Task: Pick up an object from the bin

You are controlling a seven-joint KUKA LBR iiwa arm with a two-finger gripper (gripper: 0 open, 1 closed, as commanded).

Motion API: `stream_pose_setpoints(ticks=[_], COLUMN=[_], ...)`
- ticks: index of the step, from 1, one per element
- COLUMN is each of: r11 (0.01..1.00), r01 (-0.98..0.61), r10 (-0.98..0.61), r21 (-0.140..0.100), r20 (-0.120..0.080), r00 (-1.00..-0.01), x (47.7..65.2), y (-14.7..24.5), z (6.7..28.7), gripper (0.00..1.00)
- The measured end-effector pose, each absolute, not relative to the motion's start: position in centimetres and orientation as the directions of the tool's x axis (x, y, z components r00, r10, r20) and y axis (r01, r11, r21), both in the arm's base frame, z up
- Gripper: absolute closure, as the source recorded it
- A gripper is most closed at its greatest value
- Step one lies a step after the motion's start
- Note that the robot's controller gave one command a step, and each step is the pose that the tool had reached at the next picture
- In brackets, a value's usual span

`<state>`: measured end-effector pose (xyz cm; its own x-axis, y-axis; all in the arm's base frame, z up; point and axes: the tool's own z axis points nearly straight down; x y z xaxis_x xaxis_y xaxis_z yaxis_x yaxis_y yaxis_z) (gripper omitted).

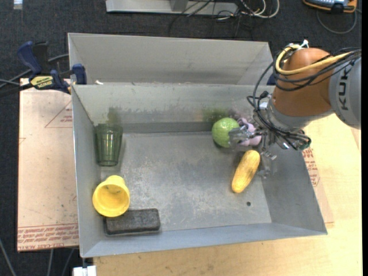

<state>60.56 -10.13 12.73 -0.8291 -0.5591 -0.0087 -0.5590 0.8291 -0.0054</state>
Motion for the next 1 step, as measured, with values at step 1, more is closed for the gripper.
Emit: stream_pose_setpoints(ticks=[1], r11=[0.633], r01=[-0.774], r10=[-0.774], r21=[-0.007], r20=[-0.006], r00=[-0.633], x=[57.16], y=[-9.85], z=[7.5], gripper=[1.0])
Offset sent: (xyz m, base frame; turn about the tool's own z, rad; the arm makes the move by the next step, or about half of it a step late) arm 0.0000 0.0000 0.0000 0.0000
